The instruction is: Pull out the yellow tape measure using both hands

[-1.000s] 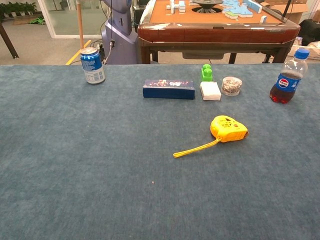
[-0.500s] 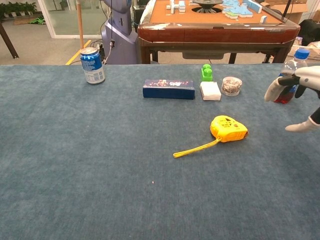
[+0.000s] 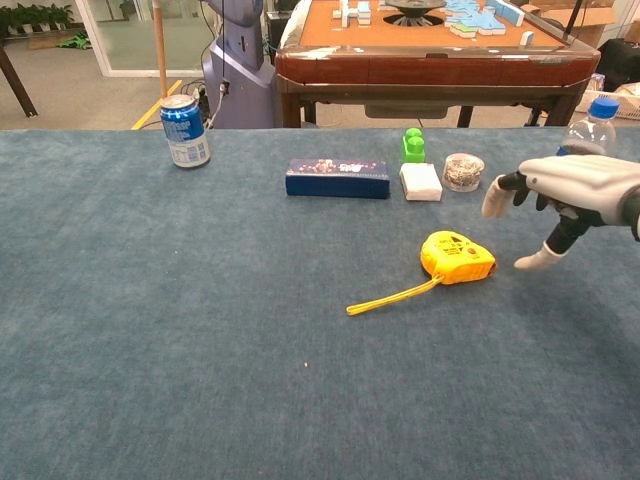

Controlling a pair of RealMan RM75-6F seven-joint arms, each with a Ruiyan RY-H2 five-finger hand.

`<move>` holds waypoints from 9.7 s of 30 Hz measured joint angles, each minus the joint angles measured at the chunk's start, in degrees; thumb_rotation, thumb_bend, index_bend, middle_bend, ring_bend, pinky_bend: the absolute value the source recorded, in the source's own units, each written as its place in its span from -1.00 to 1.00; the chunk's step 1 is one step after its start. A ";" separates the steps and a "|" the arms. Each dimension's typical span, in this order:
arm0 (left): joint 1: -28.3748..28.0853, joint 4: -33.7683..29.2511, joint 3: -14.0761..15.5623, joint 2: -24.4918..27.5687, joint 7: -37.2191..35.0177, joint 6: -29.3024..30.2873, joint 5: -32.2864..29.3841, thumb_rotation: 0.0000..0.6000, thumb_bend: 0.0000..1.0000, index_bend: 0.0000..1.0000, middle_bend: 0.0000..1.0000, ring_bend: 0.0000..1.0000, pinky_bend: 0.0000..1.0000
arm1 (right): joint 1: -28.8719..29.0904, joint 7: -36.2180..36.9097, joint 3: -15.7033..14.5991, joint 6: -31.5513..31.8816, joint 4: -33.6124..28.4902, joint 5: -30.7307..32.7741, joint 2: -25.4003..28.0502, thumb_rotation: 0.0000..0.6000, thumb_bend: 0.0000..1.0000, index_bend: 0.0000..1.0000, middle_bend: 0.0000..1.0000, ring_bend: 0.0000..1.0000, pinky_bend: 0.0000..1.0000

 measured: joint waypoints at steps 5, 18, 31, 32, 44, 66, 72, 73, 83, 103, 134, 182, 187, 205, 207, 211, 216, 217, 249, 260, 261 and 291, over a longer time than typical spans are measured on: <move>0.20 0.31 -0.03 0.07 -0.33 0.09 -0.19 1.00 -0.62 -0.86 -0.99 -1.00 -1.00 | 2.24 -0.75 0.03 -1.41 2.88 2.57 -2.51 1.00 -0.51 -0.38 -0.41 -0.54 -0.48; 0.46 0.91 -0.14 -0.07 -0.98 -0.02 -0.52 1.00 -0.62 -0.84 -1.00 -1.00 -1.00 | 6.48 -1.14 -0.48 -4.82 9.00 7.18 -6.80 1.00 -0.39 -0.38 -0.41 -0.54 -0.48; 0.63 0.95 -0.30 -0.11 -0.92 0.11 -0.63 1.00 -0.62 -0.83 -1.00 -1.00 -1.00 | 8.75 0.27 -1.56 -5.91 11.32 6.71 -8.16 1.00 0.00 -0.21 -0.39 -0.54 -0.48; 0.64 0.96 -0.31 -0.08 -0.93 0.09 -0.66 1.00 -0.62 -0.83 -1.00 -1.00 -1.00 | 8.70 0.50 -1.61 -5.64 11.12 6.18 -7.97 1.00 0.01 -0.20 -0.38 -0.54 -0.48; 0.98 1.07 -0.23 0.19 -1.47 0.05 -0.96 1.00 -0.62 -0.83 -1.00 -1.00 -1.00 | 10.55 -4.64 -2.92 -2.84 0.69 -0.01 0.25 1.00 0.03 -0.18 -0.37 -0.55 -0.48; 1.60 0.94 -0.04 0.54 -2.65 0.72 -0.15 1.00 -0.62 -0.83 -1.00 -1.00 -1.00 | 15.45 -12.83 -6.65 1.56 -6.96 1.40 -2.18 1.00 -0.98 -0.63 -0.64 -0.70 -0.56; 1.47 0.89 0.13 0.37 -2.79 0.31 0.09 1.00 -0.62 -0.83 -1.00 -1.00 -1.00 | 14.82 -12.82 -6.65 3.27 -7.74 1.87 -2.20 1.00 -0.98 -0.63 -0.64 -0.70 -0.56; 1.45 0.87 0.20 0.35 -2.81 0.22 0.19 1.00 -0.62 -0.83 -1.00 -1.00 -1.00 | 14.92 -12.89 -6.48 3.27 -7.59 2.50 -2.66 1.00 -0.98 -0.63 -0.64 -0.70 -0.56; 1.86 0.76 0.47 1.05 -4.00 0.20 0.11 1.00 -0.62 -0.84 -1.00 -1.00 -1.00 | 16.23 -14.95 -6.15 3.61 -5.97 6.04 -7.28 1.00 -0.98 -0.63 -0.64 -0.70 -0.56; 2.22 1.15 0.62 1.23 -4.85 0.17 0.26 1.00 -0.62 -0.83 -1.00 -1.00 -1.00 | 16.44 -16.31 -5.36 4.48 1.52 12.21 -11.10 1.00 -0.68 -0.63 -0.57 -0.70 -0.56; 1.96 1.06 0.51 0.48 -4.30 -0.49 0.10 1.00 -0.62 -0.83 -1.00 -1.00 -1.00 | 16.60 -14.54 -9.02 1.92 -2.83 10.69 -7.65 1.00 -0.45 -0.47 -0.33 -0.61 -0.56; -12.69 0.06 -7.11 1.45 -6.12 -17.45 -5.69 1.00 -0.62 -0.80 -1.00 -1.00 -1.00 | 21.17 -17.22 0.89 10.08 -15.89 12.71 -5.64 1.00 0.44 0.33 0.30 -0.01 -0.50; -15.18 -0.69 -9.09 -0.66 -6.59 -19.72 -10.17 1.00 -0.62 -0.85 -1.00 -1.00 -1.00 | 23.11 -19.23 3.29 13.34 -16.19 15.80 -8.36 1.00 0.44 0.34 0.32 0.06 -0.43; -21.95 -4.23 -13.88 -7.99 -7.86 -22.52 -23.04 1.00 -0.62 -1.00 -1.00 -1.00 -1.00 | 26.68 -19.20 8.42 18.92 -10.57 20.38 -18.28 1.00 0.50 0.41 0.41 0.30 -0.15; -22.44 -4.21 -13.95 -8.89 -7.93 -22.57 -23.95 1.00 -0.63 -1.00 -1.00 -1.00 -1.00 | 27.01 -19.19 9.01 19.20 -9.95 20.90 -19.07 1.00 0.50 0.42 0.41 0.31 -0.14; -23.25 -3.81 -13.92 -10.45 -7.85 -22.36 -24.77 1.00 -0.63 -1.00 -1.00 -1.00 -1.00 | 27.73 -18.99 10.25 19.74 -8.28 21.62 -20.95 1.00 0.51 0.43 0.42 0.33 -0.14; -24.08 -3.39 -13.94 -12.16 -7.52 -21.72 -25.59 1.00 -0.63 -1.00 -1.00 -1.00 -1.00 | 28.42 -18.58 11.47 20.35 -6.22 22.19 -23.15 1.00 0.51 0.43 0.42 0.34 -0.14; -24.26 -3.27 -13.99 -12.53 -7.47 -21.64 -25.77 1.00 -0.62 -1.00 -1.00 -1.00 -1.00 | 28.58 -18.44 11.81 20.51 -5.72 22.33 -23.78 1.00 0.51 0.43 0.42 0.34 -0.14; -27.81 -0.07 -15.28 -18.57 -6.64 -20.33 -30.24 1.00 -0.63 -1.00 -1.00 -1.00 -1.00 | 31.08 -15.75 17.13 19.05 5.30 21.94 -32.73 1.00 0.51 0.44 0.42 0.36 -0.14; -28.28 1.19 -15.44 -19.17 -6.20 -20.08 -30.98 1.00 -0.63 -1.00 -1.00 -1.00 -1.00 | 30.78 -15.53 17.32 18.15 4.98 21.60 -32.95 1.00 0.51 0.45 0.42 0.36 -0.14; -28.30 1.31 -15.42 -19.19 -6.17 -20.07 -31.07 1.00 -0.63 -1.00 -1.00 -1.00 -1.00 | 30.74 -15.57 17.34 18.14 4.97 21.62 -32.92 1.00 0.51 0.45 0.42 0.35 -0.14; -28.24 2.52 -15.53 -19.25 -5.49 -19.36 -32.00 1.00 -0.63 -1.00 -1.00 -1.00 -1.00 | 29.06 -13.76 16.93 17.25 3.37 20.32 -31.70 1.00 0.53 0.48 0.43 0.36 -0.14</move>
